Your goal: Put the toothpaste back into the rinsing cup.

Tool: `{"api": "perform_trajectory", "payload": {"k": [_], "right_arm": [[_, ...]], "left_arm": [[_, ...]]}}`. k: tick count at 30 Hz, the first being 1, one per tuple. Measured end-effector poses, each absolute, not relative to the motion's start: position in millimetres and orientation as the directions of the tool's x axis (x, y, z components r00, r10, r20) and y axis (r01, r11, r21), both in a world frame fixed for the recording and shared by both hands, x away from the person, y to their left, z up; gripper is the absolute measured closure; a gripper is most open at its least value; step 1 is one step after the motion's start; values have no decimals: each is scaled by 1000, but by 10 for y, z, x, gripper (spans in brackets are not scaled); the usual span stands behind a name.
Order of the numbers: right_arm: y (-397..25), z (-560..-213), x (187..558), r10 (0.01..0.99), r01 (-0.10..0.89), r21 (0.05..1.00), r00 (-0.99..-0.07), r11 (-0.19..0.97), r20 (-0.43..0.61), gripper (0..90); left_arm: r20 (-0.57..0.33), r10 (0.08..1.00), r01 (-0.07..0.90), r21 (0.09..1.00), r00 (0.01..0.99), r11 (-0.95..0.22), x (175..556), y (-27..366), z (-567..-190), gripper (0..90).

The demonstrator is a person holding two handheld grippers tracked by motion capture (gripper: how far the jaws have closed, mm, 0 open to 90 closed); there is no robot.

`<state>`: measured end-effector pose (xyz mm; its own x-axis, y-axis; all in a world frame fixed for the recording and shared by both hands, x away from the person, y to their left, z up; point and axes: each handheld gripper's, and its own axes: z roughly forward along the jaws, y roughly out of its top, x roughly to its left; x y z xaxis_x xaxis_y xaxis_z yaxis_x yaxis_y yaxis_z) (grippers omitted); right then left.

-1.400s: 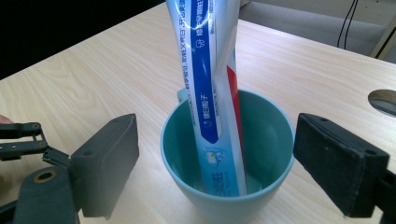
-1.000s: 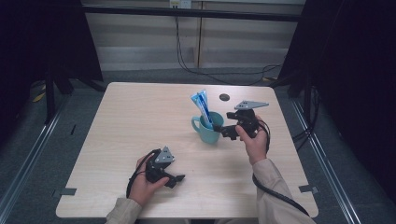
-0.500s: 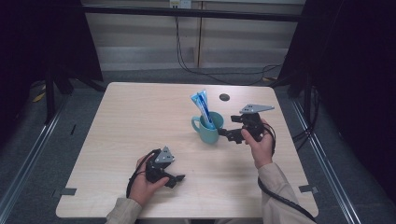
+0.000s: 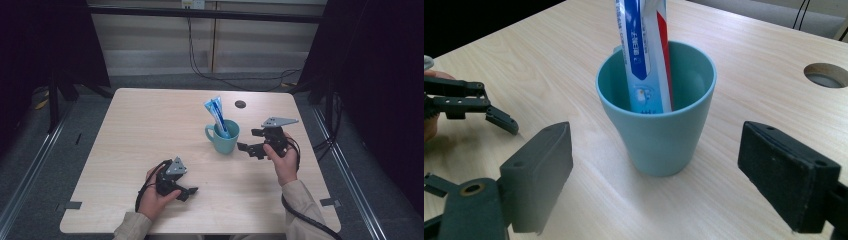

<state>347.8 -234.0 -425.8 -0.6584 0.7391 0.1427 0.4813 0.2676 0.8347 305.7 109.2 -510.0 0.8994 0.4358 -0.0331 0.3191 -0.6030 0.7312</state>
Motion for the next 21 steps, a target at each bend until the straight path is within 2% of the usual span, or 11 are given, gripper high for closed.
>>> {"api": "perform_trajectory", "payload": {"k": [21], "right_arm": [[-2512, -4448, 3330, 737, 499, 822, -658, 274, 154, 141]], "left_arm": [[-35, 436, 320, 730, 899, -603, 3056, 1092, -5100, 148]]}}
